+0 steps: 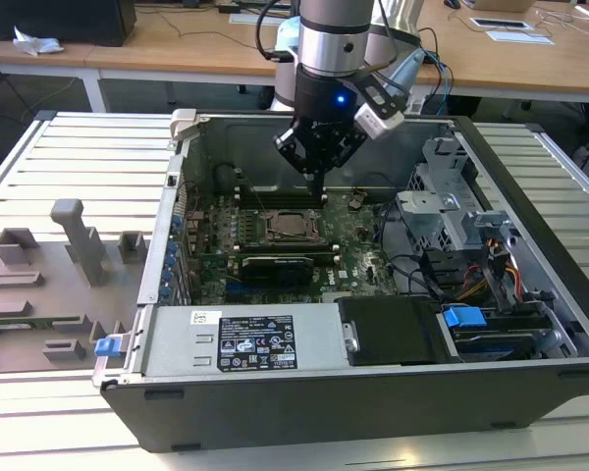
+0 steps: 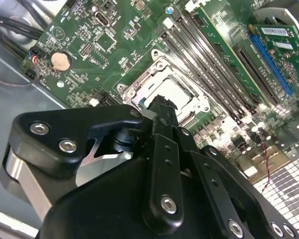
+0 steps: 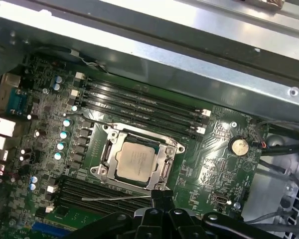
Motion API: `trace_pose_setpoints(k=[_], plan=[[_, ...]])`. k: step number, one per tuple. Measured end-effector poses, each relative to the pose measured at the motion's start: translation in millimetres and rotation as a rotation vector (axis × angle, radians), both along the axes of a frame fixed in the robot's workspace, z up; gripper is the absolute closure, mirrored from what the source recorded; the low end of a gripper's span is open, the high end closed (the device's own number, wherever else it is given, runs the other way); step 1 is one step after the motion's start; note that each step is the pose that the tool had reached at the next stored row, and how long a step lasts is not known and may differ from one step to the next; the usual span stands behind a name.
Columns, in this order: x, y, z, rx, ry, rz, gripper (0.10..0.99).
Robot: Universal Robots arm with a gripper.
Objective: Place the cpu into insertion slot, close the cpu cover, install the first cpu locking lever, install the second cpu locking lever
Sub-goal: 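Install the first cpu locking lever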
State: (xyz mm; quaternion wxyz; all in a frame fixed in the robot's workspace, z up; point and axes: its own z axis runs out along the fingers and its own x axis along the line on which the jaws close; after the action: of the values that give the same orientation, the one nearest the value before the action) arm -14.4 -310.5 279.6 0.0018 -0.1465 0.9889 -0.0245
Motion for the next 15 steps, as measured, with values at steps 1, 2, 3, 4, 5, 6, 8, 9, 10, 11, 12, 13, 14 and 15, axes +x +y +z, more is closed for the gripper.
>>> trace_pose_setpoints(k=[1, 2, 3, 4, 5, 6, 8, 9, 10, 11, 12, 13, 14, 15], plan=[[0.0, 0.0, 0.0, 0.0, 0.0, 0.008, 0.98], [0.0, 0.0, 0.0, 0.0, 0.0, 0.015, 0.98], [0.0, 0.0, 0.0, 0.0, 0.0, 0.022, 0.98], [0.0, 0.0, 0.0, 0.0, 0.0, 0.028, 0.98], [0.0, 0.0, 0.0, 0.0, 0.0, 0.037, 0.98], [0.0, 0.0, 0.0, 0.0, 0.0, 0.043, 0.98], [0.0, 0.0, 0.0, 0.0, 0.0, 0.062, 0.98], [0.0, 0.0, 0.0, 0.0, 0.0, 0.067, 0.98], [0.0, 0.0, 0.0, 0.0, 0.0, 0.074, 0.98], [0.0, 0.0, 0.0, 0.0, 0.0, 0.08, 0.98], [0.0, 0.0, 0.0, 0.0, 0.0, 0.089, 0.98], [0.0, 0.0, 0.0, 0.0, 0.0, 0.095, 0.98], [0.0, 0.0, 0.0, 0.0, 0.0, 0.102, 0.98], [0.0, 0.0, 0.0, 0.0, 0.0, 0.107, 0.98]])
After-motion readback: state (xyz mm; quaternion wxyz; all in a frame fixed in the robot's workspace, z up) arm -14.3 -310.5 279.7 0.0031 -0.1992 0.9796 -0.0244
